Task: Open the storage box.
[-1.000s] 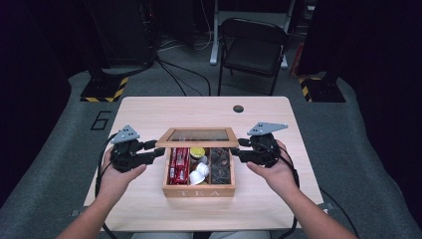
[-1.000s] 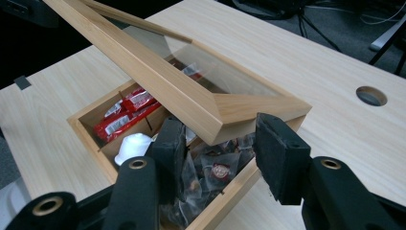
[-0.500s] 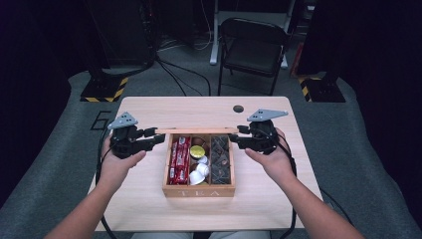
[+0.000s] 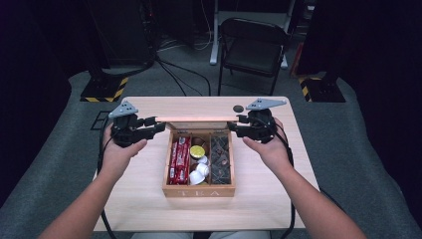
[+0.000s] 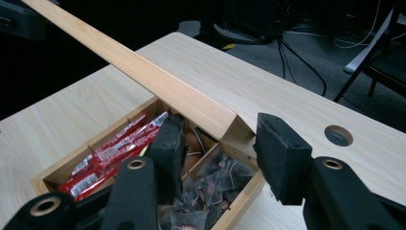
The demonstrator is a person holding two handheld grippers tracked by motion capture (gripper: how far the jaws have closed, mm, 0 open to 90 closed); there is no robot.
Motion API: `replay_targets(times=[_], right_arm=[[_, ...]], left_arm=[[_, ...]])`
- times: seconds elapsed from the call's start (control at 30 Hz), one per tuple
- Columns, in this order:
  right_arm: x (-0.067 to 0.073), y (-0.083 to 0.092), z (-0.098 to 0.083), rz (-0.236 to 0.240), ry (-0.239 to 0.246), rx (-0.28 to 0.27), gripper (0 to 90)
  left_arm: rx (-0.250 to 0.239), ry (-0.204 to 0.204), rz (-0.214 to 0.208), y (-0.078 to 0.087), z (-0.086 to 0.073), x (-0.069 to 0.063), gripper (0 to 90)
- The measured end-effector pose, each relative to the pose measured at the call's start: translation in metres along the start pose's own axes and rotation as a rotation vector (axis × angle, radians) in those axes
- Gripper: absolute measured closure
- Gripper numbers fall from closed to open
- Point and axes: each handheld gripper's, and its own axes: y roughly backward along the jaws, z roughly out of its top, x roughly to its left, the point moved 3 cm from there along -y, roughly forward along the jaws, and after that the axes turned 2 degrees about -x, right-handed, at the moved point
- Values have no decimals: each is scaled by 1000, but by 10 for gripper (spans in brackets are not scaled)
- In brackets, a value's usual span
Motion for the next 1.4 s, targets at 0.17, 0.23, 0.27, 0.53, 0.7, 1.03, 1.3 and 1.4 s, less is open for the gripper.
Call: replay_targets(times=[0.17, 0.23, 0.27, 0.53, 0.7, 1.03, 1.3, 1.4], right_arm=[[-3, -2, 4, 1, -12, -13, 539], [-5, -4, 6, -3, -16, -20, 541], [-6, -4, 7, -4, -18, -22, 541], [-9, -6, 10, -3, -24, -32, 541], [-10, -7, 11, -5, -27, -27, 542], [-13, -9, 12, 3, -26, -46, 539], [-17, -19, 5, -8, -14, -33, 512], [-19, -23, 4, -15, -10, -29, 513]], left_arm=[[-16, 10, -3, -3, 4, 5, 565], [-19, 14, -7, -4, 6, 7, 565], [-22, 17, -8, -5, 7, 7, 564], [-24, 27, 13, -14, 5, 13, 525], [-28, 40, 21, -21, 2, 16, 531], [-31, 18, 44, -28, 3, 18, 577], [-36, 22, 56, -31, 5, 20, 582], [-35, 32, 58, -32, 7, 22, 585]])
